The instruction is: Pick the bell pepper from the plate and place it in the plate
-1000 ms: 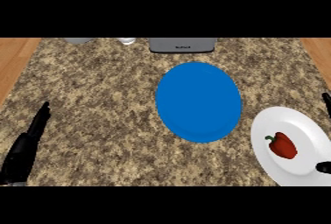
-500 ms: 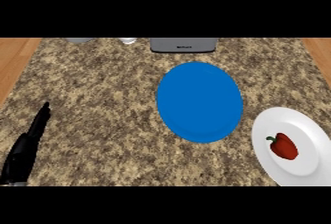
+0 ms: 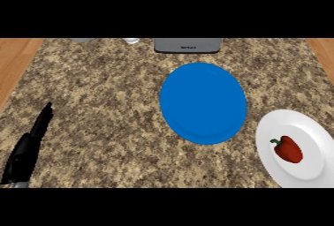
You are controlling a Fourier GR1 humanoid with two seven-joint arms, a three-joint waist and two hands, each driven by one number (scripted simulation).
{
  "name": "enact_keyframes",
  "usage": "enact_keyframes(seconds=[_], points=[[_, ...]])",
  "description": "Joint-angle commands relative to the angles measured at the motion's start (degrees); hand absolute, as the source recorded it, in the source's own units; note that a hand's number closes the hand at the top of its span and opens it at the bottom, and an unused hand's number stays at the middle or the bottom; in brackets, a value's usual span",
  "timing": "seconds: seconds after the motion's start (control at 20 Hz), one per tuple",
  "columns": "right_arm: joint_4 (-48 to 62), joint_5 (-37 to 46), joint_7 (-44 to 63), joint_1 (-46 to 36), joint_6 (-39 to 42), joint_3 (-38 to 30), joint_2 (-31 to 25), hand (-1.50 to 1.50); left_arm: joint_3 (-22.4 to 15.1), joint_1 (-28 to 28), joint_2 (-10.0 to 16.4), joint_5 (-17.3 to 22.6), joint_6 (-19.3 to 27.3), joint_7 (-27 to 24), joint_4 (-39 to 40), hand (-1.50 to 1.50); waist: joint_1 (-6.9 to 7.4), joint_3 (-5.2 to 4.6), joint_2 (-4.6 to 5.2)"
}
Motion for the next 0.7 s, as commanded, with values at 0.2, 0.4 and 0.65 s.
enact_keyframes(seconds=[0.2,0.4,0.65], points=[[0.3,11.6,6.3,-6.6,1.4,7.2,0.3,-1.50,2.2,0.9,-0.3,0.4,-2.0,-0.7,-0.1,0.00,0.00,-0.02,-0.04],[10.3,19.8,2.3,-14.0,4.4,10.3,0.2,-1.50,2.2,-0.3,-1.5,-1.0,-2.3,-3.1,2.6,0.00,0.44,0.00,0.17],[13.4,32.5,-6.7,-13.1,0.7,15.6,1.3,-1.50,2.8,1.6,-0.4,-0.6,-3.2,2.9,-4.3,0.00,0.47,0.09,0.00]])
